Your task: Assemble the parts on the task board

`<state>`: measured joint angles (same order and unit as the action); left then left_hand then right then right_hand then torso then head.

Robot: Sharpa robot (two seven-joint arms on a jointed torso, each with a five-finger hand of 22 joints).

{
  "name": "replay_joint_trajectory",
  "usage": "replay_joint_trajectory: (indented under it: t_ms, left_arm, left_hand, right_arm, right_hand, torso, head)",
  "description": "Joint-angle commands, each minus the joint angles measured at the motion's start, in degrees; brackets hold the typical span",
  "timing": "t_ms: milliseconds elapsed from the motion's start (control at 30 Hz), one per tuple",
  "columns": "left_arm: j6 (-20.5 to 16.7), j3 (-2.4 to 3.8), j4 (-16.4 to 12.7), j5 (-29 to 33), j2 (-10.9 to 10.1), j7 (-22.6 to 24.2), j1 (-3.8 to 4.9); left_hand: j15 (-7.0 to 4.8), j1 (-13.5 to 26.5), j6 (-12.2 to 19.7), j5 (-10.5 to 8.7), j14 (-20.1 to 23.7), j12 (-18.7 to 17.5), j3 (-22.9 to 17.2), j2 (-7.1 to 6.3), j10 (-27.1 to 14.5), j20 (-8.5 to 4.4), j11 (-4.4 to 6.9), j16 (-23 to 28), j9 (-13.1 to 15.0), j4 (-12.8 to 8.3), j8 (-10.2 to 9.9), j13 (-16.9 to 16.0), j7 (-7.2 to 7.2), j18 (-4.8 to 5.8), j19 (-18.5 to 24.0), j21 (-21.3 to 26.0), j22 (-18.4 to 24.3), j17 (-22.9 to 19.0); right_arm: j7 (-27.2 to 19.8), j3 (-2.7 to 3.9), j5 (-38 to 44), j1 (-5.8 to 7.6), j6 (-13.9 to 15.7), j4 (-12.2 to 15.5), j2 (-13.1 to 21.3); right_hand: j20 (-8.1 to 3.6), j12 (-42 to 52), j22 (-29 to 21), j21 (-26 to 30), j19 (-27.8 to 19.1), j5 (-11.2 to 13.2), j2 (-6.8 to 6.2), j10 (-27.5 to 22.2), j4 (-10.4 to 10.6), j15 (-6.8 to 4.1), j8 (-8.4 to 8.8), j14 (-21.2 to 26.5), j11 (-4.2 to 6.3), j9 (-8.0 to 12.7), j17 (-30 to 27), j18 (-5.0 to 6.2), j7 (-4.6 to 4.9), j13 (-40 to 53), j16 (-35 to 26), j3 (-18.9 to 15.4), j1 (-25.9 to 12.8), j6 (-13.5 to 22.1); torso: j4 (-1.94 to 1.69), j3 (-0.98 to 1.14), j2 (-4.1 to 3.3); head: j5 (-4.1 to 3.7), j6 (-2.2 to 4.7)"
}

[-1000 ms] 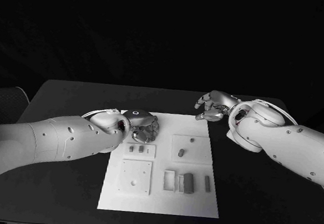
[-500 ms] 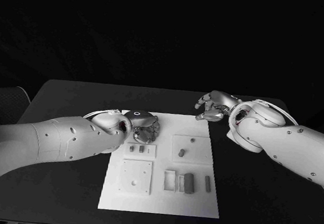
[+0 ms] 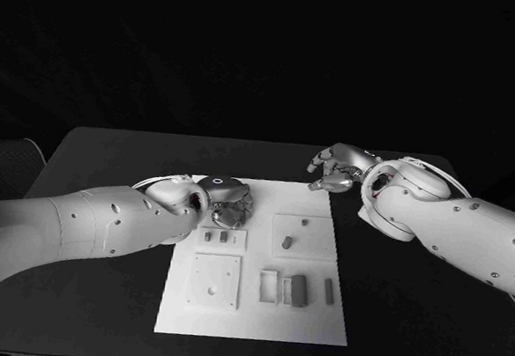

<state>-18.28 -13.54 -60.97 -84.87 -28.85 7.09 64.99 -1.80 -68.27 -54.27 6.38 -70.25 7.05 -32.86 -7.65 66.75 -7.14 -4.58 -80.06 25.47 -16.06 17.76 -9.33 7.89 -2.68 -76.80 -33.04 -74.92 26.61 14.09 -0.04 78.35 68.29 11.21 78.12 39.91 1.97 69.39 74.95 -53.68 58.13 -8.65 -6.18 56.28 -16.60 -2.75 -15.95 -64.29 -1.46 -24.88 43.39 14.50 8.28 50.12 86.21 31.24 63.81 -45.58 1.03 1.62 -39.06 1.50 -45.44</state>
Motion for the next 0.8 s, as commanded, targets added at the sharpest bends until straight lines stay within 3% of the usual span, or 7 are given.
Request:
replay_joint_trajectory:
  t_ms: [33, 800]
  left_arm:
    - [1.1, -0.03, 0.06, -0.26, 0.28, -0.29, -0.15]
    - [2.26, -0.03, 0.7, -1.01, 0.78, -1.77, -0.5]
  left_hand:
    - [0.29, -0.02, -0.06, -0.3, 0.1, 0.17, -0.32, 0.59, 0.68, -0.06, -0.45, -0.37, -0.04, 0.11, 0.36, -0.05, 0.33, -7.03, 0.5, -0.39, -1.29, -0.07]
    - [-0.16, -0.88, -1.87, -0.56, 0.05, 0.23, -2.35, 2.15, 2.47, -0.23, 0.04, -0.22, 0.02, 0.13, 1.03, -0.5, -0.15, -7.0, 0.71, -0.57, -1.22, -0.44]
  right_arm:
    - [-0.3, 0.02, 0.2, -0.02, -0.64, 0.13, -0.08]
    - [-0.3, 0.02, 0.2, -0.02, -0.69, 0.09, -0.12]
  right_hand:
    - [-0.13, 0.35, 0.96, 0.26, -0.09, -0.07, 0.01, -2.81, 0.04, 0.07, 0.36, 0.05, -1.98, 0.05, -0.1, 0.5, 1.6, -0.06, 0.1, -0.14, -0.27, -1.87]
    - [-0.14, 0.39, 0.96, 0.26, -0.07, -0.07, 0.02, -2.8, 0.04, 0.07, 0.35, 0.04, -1.98, 0.06, -0.1, 0.5, 1.6, -0.07, 0.11, -0.13, -0.29, -1.88]
  torso:
    - [-0.01, -0.03, 0.01]
    - [-0.01, -0.07, 0.01]
  head:
    - [-0.27, 0.04]
    - [-0.17, -0.18]
